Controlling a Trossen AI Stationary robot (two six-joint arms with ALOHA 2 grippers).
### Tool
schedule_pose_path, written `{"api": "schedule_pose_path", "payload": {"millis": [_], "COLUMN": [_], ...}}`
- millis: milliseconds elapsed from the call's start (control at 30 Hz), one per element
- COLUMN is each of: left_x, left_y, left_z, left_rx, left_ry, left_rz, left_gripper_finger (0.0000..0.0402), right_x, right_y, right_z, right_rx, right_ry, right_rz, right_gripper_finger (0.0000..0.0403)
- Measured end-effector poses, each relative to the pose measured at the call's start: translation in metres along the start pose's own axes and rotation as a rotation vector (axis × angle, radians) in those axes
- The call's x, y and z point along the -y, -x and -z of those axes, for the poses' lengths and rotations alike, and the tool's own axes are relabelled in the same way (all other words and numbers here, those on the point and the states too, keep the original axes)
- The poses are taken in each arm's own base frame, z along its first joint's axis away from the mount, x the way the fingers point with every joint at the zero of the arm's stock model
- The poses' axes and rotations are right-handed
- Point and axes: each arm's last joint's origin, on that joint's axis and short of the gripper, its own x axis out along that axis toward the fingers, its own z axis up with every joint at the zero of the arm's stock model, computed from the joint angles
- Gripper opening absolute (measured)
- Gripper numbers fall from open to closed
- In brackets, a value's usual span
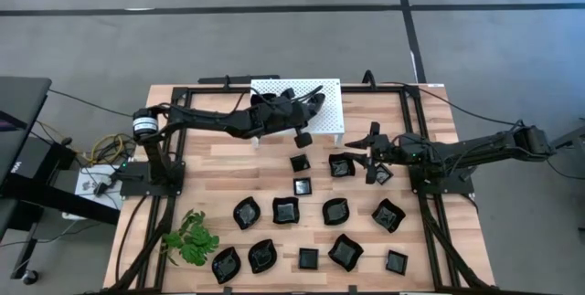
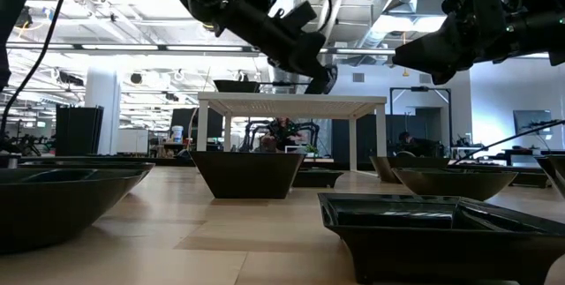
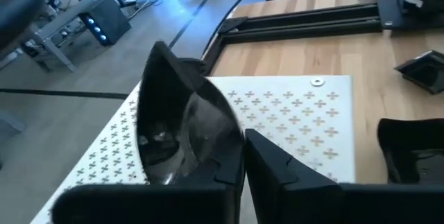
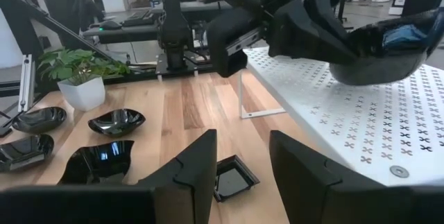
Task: Pick & Place Mini shaped plates
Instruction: Put the leaf shaped plate on the shelf, then put the square plate on the shelf
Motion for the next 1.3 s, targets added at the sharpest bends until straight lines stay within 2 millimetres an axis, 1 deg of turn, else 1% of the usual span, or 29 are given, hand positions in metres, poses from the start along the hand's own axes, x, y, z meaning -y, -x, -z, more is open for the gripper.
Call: {"api": "schedule_pose_path", "payload": {"millis": [167,367,500,633,800,900,967,1067,1200,1300], "left_x": [-0.001,0.0,0.005,0.021,0.055,0.073,0.082,0.092,0.097,0.097], "left_y": [0.0,0.001,0.002,0.007,0.018,0.029,0.041,0.062,0.094,0.112], "left_z": [0.0,-0.006,-0.011,-0.016,-0.02,-0.024,-0.026,-0.031,-0.042,-0.048], "left_rx": [0.005,0.058,0.092,0.11,0.098,0.076,0.035,-0.019,-0.051,-0.051], "left_ry": [0.012,0.024,0.028,0.019,-0.023,-0.05,-0.056,-0.049,-0.008,0.039], "left_rz": [-0.002,-0.011,-0.006,0.03,0.12,0.142,0.121,0.092,0.113,0.139], "left_gripper_finger": [0.0046,0.008,0.0099,0.0109,0.0107,0.0106,0.0106,0.0106,0.0106,0.0104], "right_x": [0.0,0.0,0.0,0.0,0.0,0.0,0.0,-0.002,-0.007,-0.014], "right_y": [0.0,0.0,0.0,0.0,0.0,0.0,-0.001,-0.007,-0.022,-0.037], "right_z": [0.0,0.0,-0.002,-0.003,-0.003,-0.003,-0.005,-0.014,-0.021,-0.016], "right_rx": [0.0,0.0,0.019,0.032,0.031,0.034,0.028,-0.001,-0.126,-0.26], "right_ry": [0.0,0.0,-0.002,0.016,0.118,0.149,0.154,0.156,0.145,0.169], "right_rz": [0.0,0.0,-0.001,-0.002,0.0,0.001,0.001,0.001,-0.01,-0.056], "right_gripper_finger": [0.0128,0.0128,0.0128,0.0128,0.0128,0.0128,0.0128,0.0128,0.0128,0.0128]}}
